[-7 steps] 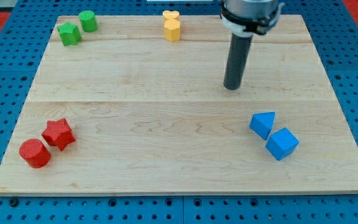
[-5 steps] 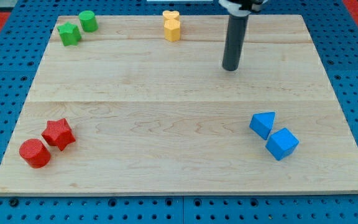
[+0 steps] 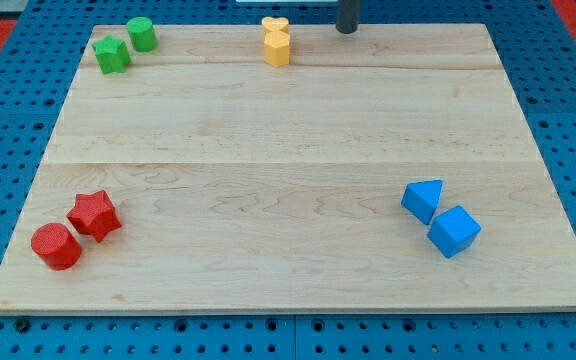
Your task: Move the yellow hexagon parallel to the top of the blue triangle
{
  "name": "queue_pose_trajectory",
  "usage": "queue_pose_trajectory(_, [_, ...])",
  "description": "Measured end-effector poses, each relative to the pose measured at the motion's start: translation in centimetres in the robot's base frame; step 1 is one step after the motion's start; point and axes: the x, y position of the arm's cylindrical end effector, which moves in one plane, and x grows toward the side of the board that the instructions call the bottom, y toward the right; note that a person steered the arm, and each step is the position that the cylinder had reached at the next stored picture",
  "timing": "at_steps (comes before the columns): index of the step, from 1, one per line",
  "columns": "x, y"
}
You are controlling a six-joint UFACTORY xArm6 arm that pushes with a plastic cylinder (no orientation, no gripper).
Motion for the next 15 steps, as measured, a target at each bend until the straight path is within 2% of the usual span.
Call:
queue_pose_trajectory(1, [0.2, -5.1])
queue_pose_trajectory(2, [0.2, -6.1])
queue_pose_trajectory(3, [0.2, -11.9])
queue_pose_trajectory(6, [0.2, -18.1])
queue_pose_trajectory(8, [0.0, -18.0])
queue_pose_trajectory(10, [0.0, -21.1])
queue_pose_trajectory(12, [0.5, -21.9])
queue_pose_trajectory(13, [2.1, -22.7])
queue_pose_trajectory(14, [2.9, -20.0])
queue_pose_trajectory(15, [2.9, -12.1])
